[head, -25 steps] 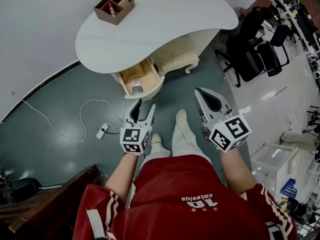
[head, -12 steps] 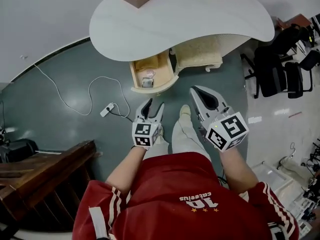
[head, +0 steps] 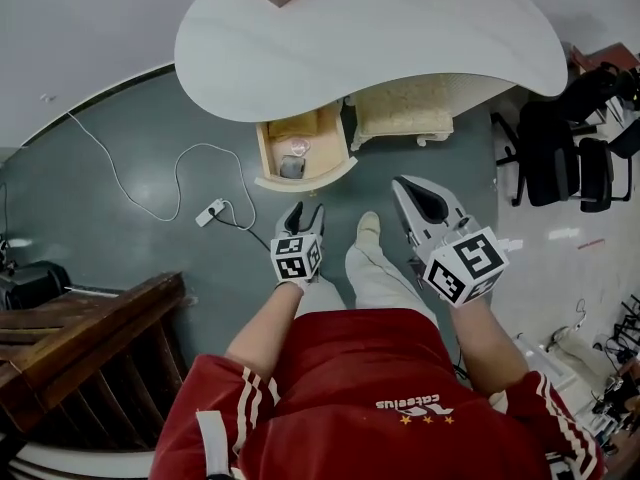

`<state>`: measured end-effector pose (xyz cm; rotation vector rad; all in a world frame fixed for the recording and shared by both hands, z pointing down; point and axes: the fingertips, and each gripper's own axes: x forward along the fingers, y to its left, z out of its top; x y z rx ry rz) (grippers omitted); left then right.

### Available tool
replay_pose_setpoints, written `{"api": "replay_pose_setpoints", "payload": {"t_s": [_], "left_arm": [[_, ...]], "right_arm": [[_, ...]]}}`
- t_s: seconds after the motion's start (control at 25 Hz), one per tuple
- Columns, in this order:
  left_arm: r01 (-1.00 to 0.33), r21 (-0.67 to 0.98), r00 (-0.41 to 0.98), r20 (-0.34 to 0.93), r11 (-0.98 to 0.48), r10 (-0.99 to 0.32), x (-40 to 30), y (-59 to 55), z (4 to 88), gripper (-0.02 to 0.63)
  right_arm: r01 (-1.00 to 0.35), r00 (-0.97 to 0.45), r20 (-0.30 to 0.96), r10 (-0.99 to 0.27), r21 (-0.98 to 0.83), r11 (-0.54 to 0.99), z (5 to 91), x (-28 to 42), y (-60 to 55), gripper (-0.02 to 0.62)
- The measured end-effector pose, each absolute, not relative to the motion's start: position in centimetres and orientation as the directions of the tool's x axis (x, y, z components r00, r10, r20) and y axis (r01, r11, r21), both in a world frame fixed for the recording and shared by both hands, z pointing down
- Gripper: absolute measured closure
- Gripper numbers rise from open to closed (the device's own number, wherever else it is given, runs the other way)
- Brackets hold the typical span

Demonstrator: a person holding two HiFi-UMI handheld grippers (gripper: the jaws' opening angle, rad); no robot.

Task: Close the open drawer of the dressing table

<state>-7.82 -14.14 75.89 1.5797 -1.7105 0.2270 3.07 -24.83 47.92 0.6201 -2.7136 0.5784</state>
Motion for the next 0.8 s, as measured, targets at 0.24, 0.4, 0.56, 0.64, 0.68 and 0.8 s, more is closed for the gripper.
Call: {"api": "replay_pose_setpoints", "payload": {"t_s": [0.24, 0.4, 0.56, 0.64, 0.68, 0.8], "left_arm": [[-0.887, 0.365, 0.051, 0.684, 0.281, -0.728, -8.4, -14.7, 80.6, 0.402], [-0.899, 0.335, 0.047, 0.714, 0.282, -0.698, -8.5, -15.1, 82.5, 0.402], [-0.896, 0.326, 0.035, 0.728, 0.301, -0.684, -8.6, -15.8, 83.4, 0.402], [-0.889, 0.332, 0.032, 0.734, 0.317, -0.679, -8.6, -16.1, 83.7, 0.402], [-0.884, 0.336, 0.032, 0.737, 0.325, -0.675, -8.6, -16.2, 84.0, 0.402], [-0.876, 0.33, 0.025, 0.757, 0.35, -0.652, -8.6, -16.4, 84.8, 0.42]], "right_arm": [[-0.478, -0.851, 0.391, -0.35, -0.303, 0.824, 49.4, 3.9, -25.1, 0.591], [-0.485, -0.841, 0.411, -0.352, -0.284, 0.827, 50.6, 4.2, -24.7, 0.592], [-0.473, -0.842, 0.426, -0.33, -0.292, 0.831, 52.4, 3.9, -24.5, 0.591], [-0.47, -0.845, 0.426, -0.324, -0.299, 0.831, 53.0, 3.6, -24.5, 0.592], [-0.468, -0.846, 0.426, -0.321, -0.304, 0.83, 53.2, 3.4, -24.6, 0.592], [-0.467, -0.848, 0.426, -0.317, -0.317, 0.825, 53.8, 3.2, -24.5, 0.592]]}}
